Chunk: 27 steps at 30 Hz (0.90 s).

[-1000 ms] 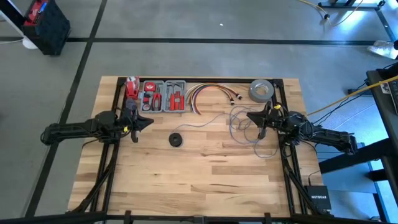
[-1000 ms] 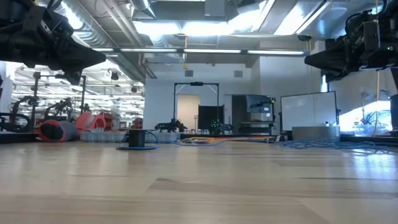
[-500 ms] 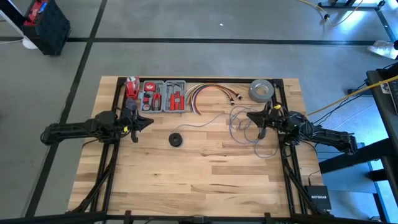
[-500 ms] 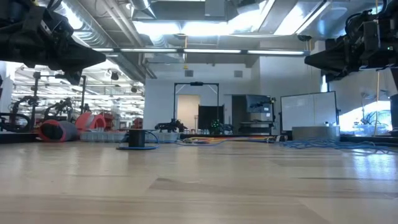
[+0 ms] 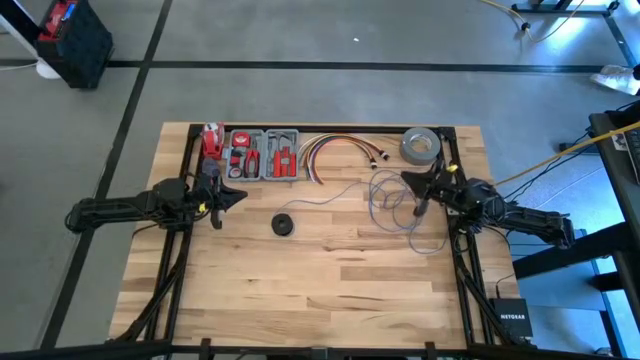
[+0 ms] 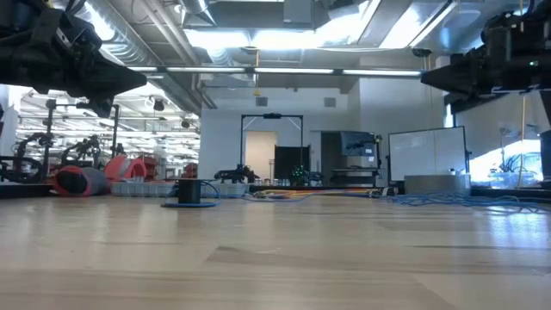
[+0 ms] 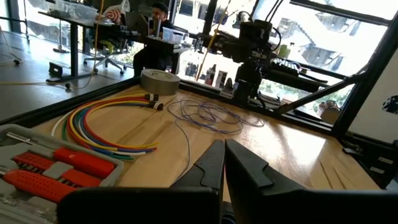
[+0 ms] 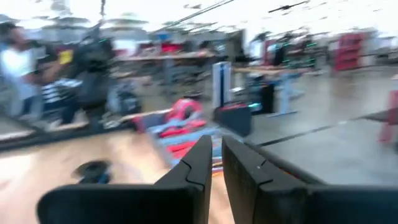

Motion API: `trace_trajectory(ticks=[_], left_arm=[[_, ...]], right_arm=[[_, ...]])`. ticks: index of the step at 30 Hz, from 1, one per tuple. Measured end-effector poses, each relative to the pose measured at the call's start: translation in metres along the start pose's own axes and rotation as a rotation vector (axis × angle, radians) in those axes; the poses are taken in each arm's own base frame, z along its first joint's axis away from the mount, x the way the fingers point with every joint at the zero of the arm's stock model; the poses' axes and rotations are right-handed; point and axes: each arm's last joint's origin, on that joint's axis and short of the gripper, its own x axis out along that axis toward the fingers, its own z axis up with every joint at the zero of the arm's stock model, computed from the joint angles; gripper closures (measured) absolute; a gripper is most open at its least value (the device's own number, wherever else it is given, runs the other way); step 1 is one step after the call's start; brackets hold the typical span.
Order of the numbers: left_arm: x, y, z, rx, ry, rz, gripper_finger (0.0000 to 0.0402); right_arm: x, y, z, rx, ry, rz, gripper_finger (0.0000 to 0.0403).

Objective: Coil cords
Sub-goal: Coil the blue wire onto the black spool

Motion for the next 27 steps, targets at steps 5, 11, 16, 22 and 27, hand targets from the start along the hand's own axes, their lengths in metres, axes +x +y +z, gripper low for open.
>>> trace_trajectory(ticks=[5, 11, 16, 22, 27], left_arm=[[0.0, 0.0, 0.0, 0.0, 0.0, 0.0, 0.0393], [0.0, 0.0, 0.0, 0.0, 0.0, 0.0, 0.0393], [0.0, 0.0, 0.0, 0.0, 0.0, 0.0, 0.0393], [0.0, 0.0, 0.0, 0.0, 0.0, 0.0, 0.0393], [0.0, 0.0, 0.0, 0.0, 0.0, 0.0, 0.0393]], right_arm=[[-0.001, -0.004, 0.013, -0.082, -0.119, -0.153, 0.0361], [-0.006, -0.011, 0.027, -0.145, -0.219, -0.394, 0.0361], [-0.006, -0.011, 0.029, -0.146, -0.231, -0.4, 0.0361], [-0.007, -0.011, 0.033, -0.154, -0.278, -0.37, 0.0361], [-0.006, -0.004, 0.038, -0.184, -0.355, -0.155, 0.0361]])
